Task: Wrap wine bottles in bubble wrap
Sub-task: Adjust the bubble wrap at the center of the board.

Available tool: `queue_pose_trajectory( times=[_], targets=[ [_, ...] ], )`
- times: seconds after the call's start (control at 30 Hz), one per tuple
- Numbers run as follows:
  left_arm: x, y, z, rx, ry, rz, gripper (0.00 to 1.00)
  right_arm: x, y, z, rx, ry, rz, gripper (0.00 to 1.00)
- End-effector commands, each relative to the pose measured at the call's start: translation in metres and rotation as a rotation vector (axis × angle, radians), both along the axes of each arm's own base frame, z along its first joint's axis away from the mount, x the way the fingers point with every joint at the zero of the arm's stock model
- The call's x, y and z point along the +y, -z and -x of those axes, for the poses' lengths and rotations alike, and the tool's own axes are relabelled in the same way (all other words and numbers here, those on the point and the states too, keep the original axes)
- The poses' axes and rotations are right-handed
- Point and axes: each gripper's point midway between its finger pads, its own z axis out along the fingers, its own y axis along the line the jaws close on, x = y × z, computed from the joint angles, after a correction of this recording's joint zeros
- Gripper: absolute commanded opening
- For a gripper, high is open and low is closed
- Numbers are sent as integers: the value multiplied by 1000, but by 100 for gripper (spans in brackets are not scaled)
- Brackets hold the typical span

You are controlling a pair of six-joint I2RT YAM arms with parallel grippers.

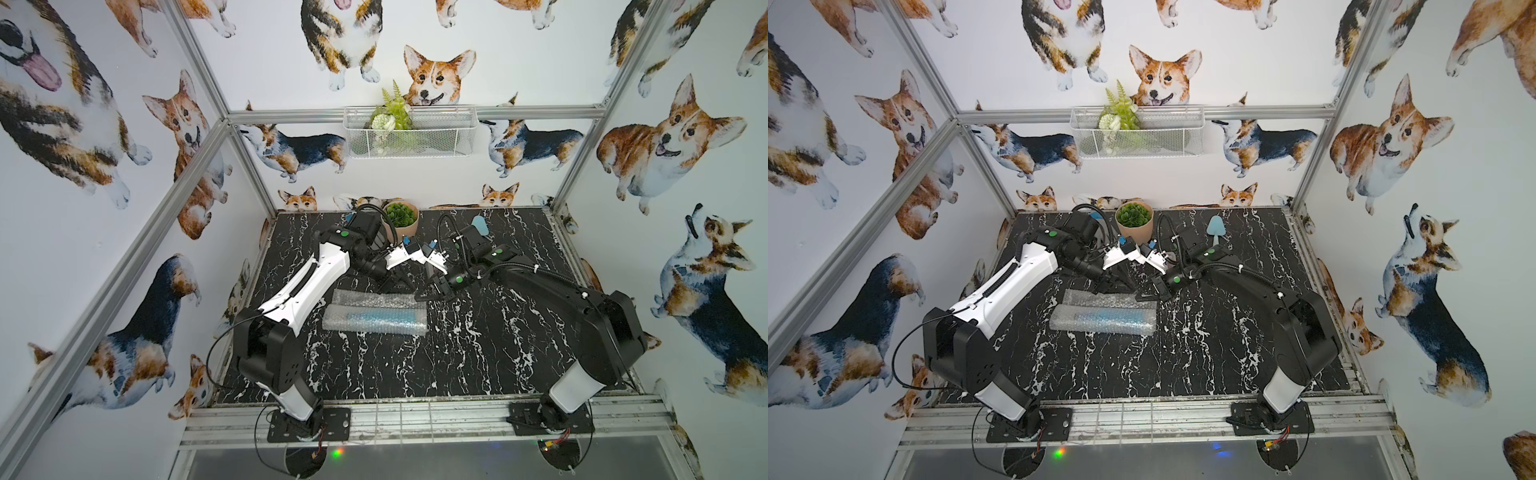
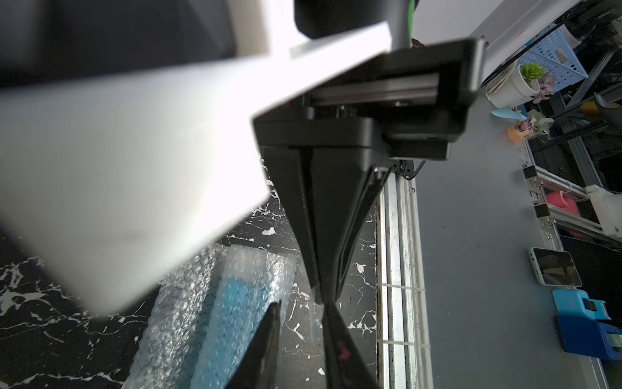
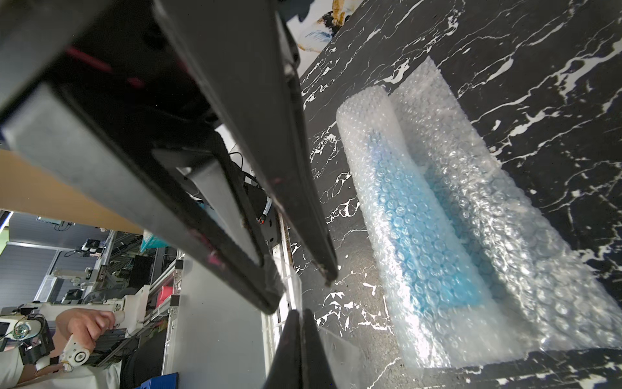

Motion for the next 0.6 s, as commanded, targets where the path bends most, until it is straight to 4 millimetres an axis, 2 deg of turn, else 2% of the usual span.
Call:
queue_pose_trajectory(
  times=[0.0, 0.07, 0.1, 0.27, 0.43, 0.5, 0.57],
  targets=[
    [-2, -1, 5, 22, 20, 8, 18, 0, -5, 4, -10, -24, -17, 0],
    [-1, -2, 5, 22, 23, 4, 4, 0, -5, 4, -11, -26, -19, 0],
    [-1, -2, 5, 18, 21, 1, 0, 0, -5, 4, -10, -25, -19, 0],
    [0, -3, 6, 25, 22, -1, 0, 0, -3, 4, -13, -22, -15, 1],
    [5, -1, 8, 30, 13, -37, 0, -4, 3, -4, -82, 13, 20, 37],
    [8, -1, 8, 25, 8, -49, 0, -6, 5, -9, -125, 40, 35, 49],
    [11, -1, 7, 17, -7, -67, 0, -8, 5, -14, -159, 58, 46, 56]
  ],
)
